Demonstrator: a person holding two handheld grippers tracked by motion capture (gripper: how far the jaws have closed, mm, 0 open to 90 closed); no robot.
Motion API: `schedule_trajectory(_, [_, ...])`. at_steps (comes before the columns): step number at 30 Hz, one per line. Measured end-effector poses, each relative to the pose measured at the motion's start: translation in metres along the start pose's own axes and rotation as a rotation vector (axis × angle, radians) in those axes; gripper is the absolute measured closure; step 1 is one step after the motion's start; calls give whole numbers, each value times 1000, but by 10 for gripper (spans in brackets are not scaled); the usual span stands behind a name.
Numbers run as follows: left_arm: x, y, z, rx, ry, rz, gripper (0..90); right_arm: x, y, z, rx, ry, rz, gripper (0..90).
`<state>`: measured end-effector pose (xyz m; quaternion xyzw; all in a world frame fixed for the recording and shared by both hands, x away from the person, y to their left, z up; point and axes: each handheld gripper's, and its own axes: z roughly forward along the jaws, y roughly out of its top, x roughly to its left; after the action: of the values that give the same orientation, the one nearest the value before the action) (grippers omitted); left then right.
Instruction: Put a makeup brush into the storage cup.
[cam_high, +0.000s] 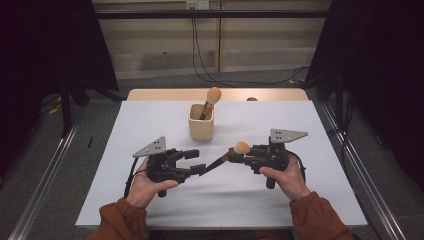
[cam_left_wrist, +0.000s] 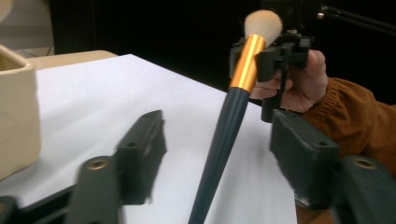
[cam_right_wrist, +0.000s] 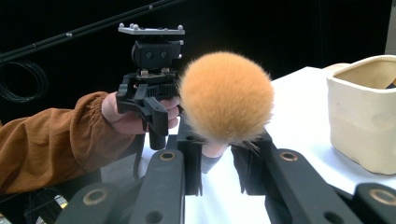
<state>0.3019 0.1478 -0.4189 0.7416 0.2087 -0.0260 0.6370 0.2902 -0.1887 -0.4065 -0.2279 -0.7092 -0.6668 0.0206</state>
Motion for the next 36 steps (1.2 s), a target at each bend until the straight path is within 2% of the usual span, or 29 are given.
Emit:
schedule_trajectory(2, [-1,0,-1,0,24,13,265,0,0,0,4,-3,-3,747])
schedule_trajectory(4, [-1,0,-1,6,31,9,210,-1,1,-1,11,-6,-5,747])
schedule_trajectory(6, [-1,0,-1,15,44,-12,150,-1,1,-1,14,-14,-7,747])
schedule_trajectory(9, [1,0,1,25,36,-38,100,-1,2,-2,19,-21,-10,747])
schedule_trajectory(11, [2,0,1,30,47,-36,64,-1,4,-3,22,-19,-15,747])
schedule_trajectory(13, [2,0,1,42,62,-24,58,-1,6,-4,31,-19,-11,747])
schedule_trajectory(16, [2,3,2,99,42,-56,57,-1,9,-5,71,-14,-18,747])
schedule_trajectory(18, [0,4,3,117,67,-18,55,-2,11,-5,94,-12,-17,747])
schedule_trajectory(22, [-2,6,5,104,65,-12,55,-3,20,-3,159,-16,-21,747])
schedule_trajectory(25, [-3,7,5,98,65,-6,55,-4,26,-2,187,-10,-19,747])
schedule_trajectory(29, [-4,6,7,114,55,12,78,-5,35,1,253,-14,-24,747])
schedule_trajectory(34, [-4,6,10,117,52,2,68,-6,44,5,325,-9,-24,747])
schedule_trajectory(36, [-4,5,11,116,46,-15,57,-6,47,6,339,6,-23,747])
